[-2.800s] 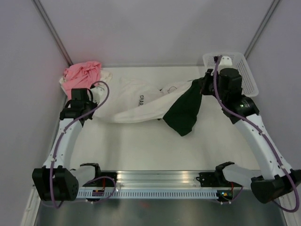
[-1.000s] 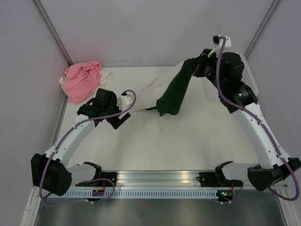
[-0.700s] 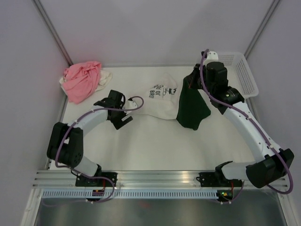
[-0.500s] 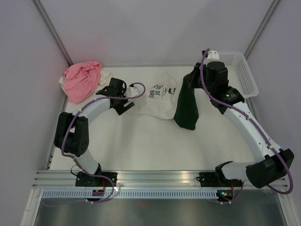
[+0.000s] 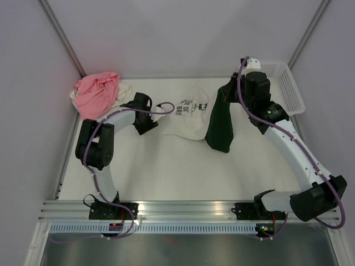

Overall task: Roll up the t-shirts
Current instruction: Flatten the tshirt

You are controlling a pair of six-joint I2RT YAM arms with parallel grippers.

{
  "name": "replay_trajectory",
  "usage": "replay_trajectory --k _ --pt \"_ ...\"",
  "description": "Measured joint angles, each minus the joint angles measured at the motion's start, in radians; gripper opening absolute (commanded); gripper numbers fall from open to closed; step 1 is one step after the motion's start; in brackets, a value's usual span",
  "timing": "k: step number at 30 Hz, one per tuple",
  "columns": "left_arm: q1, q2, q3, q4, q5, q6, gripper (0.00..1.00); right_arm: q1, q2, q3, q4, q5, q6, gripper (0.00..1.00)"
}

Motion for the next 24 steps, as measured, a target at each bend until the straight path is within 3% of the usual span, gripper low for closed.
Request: replay_trajectory --k 2,5,14,24 --pt "0.009 0.017 0.023 0.002 0.000 -0.002 0.53 0.000 0.000 -0.005 0.005 0.000 0.000 0.00" --pt "0.013 0.018 0.036 0.000 0.006 -0.023 0.03 -0.001 0.000 -0.016 0.006 0.000 0.000 0.00" --pt "0.040 -0.090 0.032 -0.015 0.006 -0.142 0.02 -0.023 -0.042 -0.019 -0.008 0.027 -0.012 0.00" --pt "0.107 -0.632 0.104 -0.071 -0.077 -0.220 0.02 -0.035 -0.209 0.066 -0.092 0.120 -0.059 0.00"
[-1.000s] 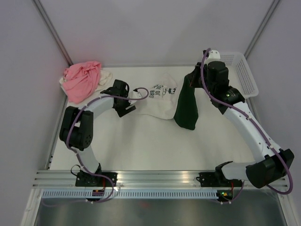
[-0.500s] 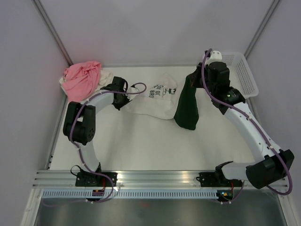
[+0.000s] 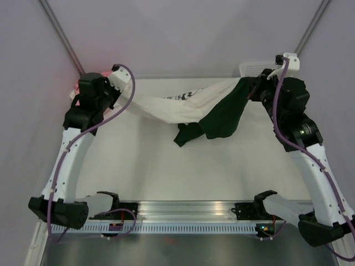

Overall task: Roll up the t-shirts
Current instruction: Flatten the tshirt

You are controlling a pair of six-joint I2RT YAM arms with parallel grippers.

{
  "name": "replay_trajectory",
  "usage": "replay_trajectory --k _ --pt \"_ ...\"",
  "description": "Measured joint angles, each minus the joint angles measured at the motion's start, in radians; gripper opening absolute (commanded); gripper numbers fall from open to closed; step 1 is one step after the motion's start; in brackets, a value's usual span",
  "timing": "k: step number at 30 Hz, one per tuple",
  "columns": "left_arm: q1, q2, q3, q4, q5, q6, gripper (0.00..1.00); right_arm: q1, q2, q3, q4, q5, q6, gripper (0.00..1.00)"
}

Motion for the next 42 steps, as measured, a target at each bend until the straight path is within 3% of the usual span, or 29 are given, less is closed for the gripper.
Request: replay_trajectory --k 9,15,20,24,32,36,39,42 --pt "-0.003 -0.117 0.435 -0.254 -0.115 -0.047 0.02 0.000 -0.164 0.188 -0.100 0.101 -0.040 0.00" --pt "-0.003 -0.108 0.523 -0.287 -0.190 -0.047 0.02 0.000 -0.211 0.213 -0.096 0.132 -0.050 0.00" --pt "-0.003 -0.009 0.530 -0.281 -0.216 -0.047 0.02 -0.001 -0.057 0.223 -0.061 0.129 -0.056 0.00" --pt "-0.003 0.135 0.593 -0.271 -0.220 -0.066 0.02 -0.004 0.192 0.313 -0.040 0.080 -0.057 0.00" --pt "0.005 0.320 0.831 -0.204 -0.288 -0.086 0.02 -0.041 0.671 0.814 -0.060 -0.104 0.000 0.00" --pt "0.045 0.339 0.913 -0.154 -0.303 -0.086 0.02 -0.083 0.706 0.939 -0.032 -0.139 0.031 0.00" --pt "0.078 0.333 0.924 -0.126 -0.309 -0.087 0.02 -0.127 0.653 0.924 0.022 -0.151 0.049 0.00" --pt "0.092 0.292 0.820 -0.067 -0.293 -0.086 0.02 -0.165 0.560 0.821 0.075 -0.162 0.055 0.00"
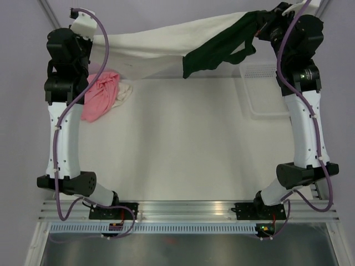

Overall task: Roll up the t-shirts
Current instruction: Flatten the tshirt

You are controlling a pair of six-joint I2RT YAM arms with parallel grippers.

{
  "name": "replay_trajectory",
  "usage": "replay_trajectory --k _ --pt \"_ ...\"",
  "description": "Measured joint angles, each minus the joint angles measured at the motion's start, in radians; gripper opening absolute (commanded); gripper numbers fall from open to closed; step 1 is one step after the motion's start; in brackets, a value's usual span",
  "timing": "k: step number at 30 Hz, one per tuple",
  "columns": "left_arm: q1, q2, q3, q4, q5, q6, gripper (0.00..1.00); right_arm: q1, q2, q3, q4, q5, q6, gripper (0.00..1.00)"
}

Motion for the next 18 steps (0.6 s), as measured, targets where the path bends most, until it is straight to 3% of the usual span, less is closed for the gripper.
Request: replay_trajectory --k 7,13,18 --pt "0.000 -0.114 -0.494 0.082 0.092 0.009 0.02 -0.008 -0.200 -0.510 0.113 -0.065 0.024 0.00" --pt "0.000 -0.128 -0.983 0.117 0.175 0.044 0.02 -0.008 -0.137 -0.934 0.099 -0.110 0.064 0.00" --pt "0.000 -0.129 -1.251 0.121 0.203 0.080 0.02 -0.008 -0.130 -1.129 0.060 -0.116 0.089 0.00"
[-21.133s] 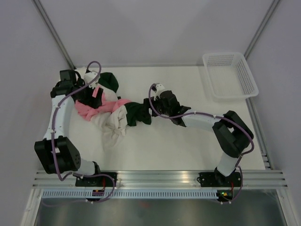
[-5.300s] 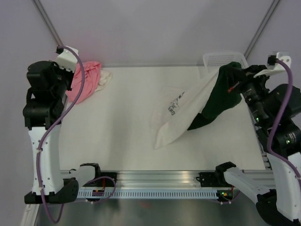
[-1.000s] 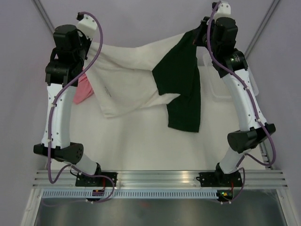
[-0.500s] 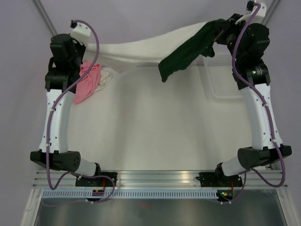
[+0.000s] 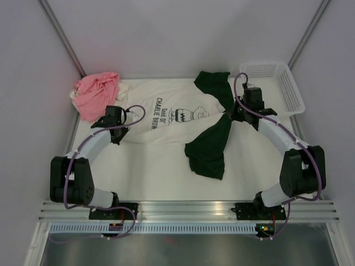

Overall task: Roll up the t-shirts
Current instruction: Flatten the tshirt

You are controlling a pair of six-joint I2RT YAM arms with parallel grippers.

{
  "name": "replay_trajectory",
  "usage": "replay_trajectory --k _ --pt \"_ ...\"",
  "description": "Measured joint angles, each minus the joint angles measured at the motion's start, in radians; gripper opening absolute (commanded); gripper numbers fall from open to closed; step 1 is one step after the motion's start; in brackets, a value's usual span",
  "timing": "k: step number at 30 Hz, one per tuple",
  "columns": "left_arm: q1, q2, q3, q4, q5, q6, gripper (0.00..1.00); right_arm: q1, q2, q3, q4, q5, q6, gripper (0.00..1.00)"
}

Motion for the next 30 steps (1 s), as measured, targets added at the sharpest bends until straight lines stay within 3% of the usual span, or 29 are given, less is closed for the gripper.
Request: replay_trajectory --k 10,14,16,22,30 --pt "0.000 0.000 -0.166 0.066 -0.012 0.011 0.02 0.000 -0.018 -0.076 0.047 0.018 0.027 0.01" --pt "0.000 0.000 -0.168 0.084 -0.012 0.010 0.02 0.000 0.032 -0.072 0.050 0.063 0.040 0.59" --pt "0.000 0.000 -0.168 0.087 -0.011 0.010 0.02 0.000 0.066 -0.053 0.032 0.093 0.037 0.81" --pt "0.000 -0.001 -0.169 0.087 -0.008 0.009 0.02 0.032 0.076 -0.043 -0.034 0.245 0.037 0.83" --pt "0.000 -0.018 -0.181 0.089 -0.005 -0.006 0.02 0.214 -0.097 -0.198 -0.159 0.388 0.089 0.85"
